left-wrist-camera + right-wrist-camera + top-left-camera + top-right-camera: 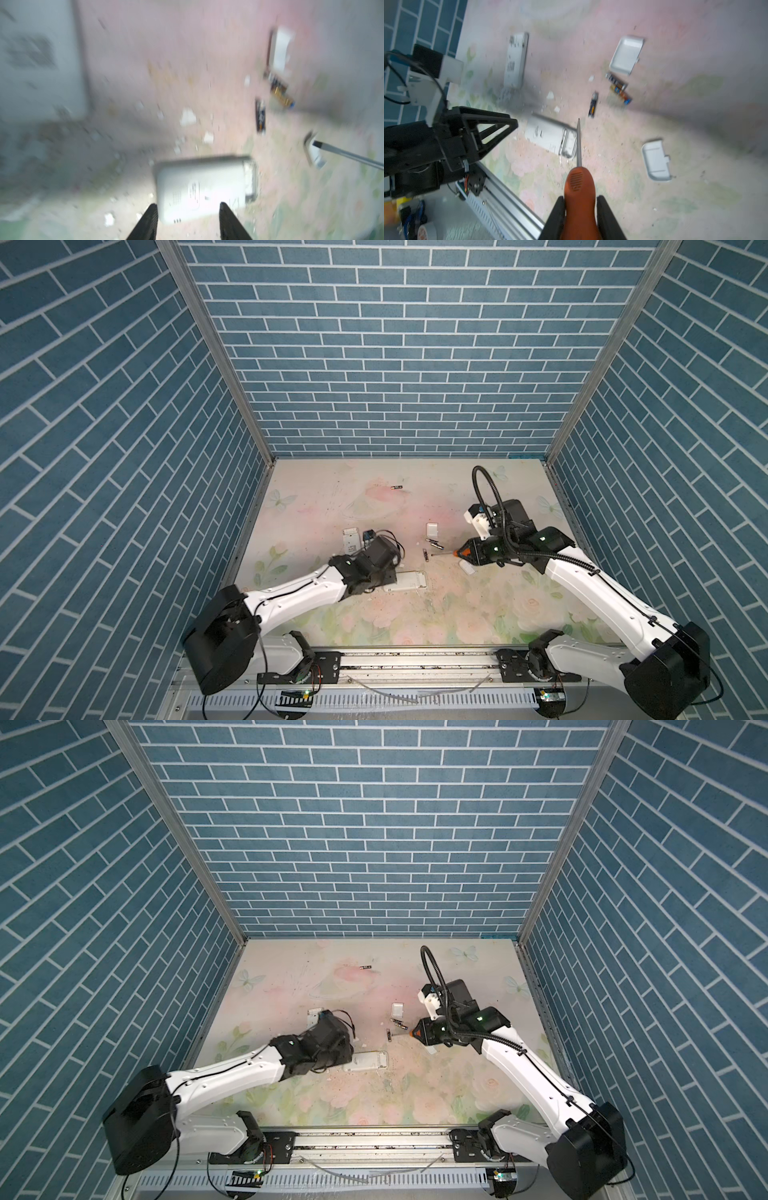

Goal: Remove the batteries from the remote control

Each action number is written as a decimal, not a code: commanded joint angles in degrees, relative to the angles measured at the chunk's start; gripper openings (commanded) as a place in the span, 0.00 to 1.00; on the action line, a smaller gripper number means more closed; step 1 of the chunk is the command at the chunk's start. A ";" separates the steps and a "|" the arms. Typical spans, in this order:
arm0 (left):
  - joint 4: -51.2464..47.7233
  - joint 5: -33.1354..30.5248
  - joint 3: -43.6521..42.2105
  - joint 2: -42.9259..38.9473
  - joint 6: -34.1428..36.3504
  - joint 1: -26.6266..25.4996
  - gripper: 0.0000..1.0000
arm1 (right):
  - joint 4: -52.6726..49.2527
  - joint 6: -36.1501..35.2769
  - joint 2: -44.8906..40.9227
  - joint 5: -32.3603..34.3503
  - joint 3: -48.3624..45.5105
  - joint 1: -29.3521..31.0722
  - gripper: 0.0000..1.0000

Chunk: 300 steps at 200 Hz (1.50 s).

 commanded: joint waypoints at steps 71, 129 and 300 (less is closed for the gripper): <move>3.22 14.78 37.82 26.26 22.97 28.29 0.61 | 71.44 20.65 36.44 -3.93 -10.37 -15.78 0.04; 5.60 10.60 30.54 18.09 24.60 28.76 0.75 | 57.31 11.12 24.29 1.59 -17.50 -14.95 0.99; 33.92 -23.57 -22.65 -19.80 47.02 33.24 1.00 | 52.65 -12.53 -8.75 44.28 -32.53 -16.20 0.99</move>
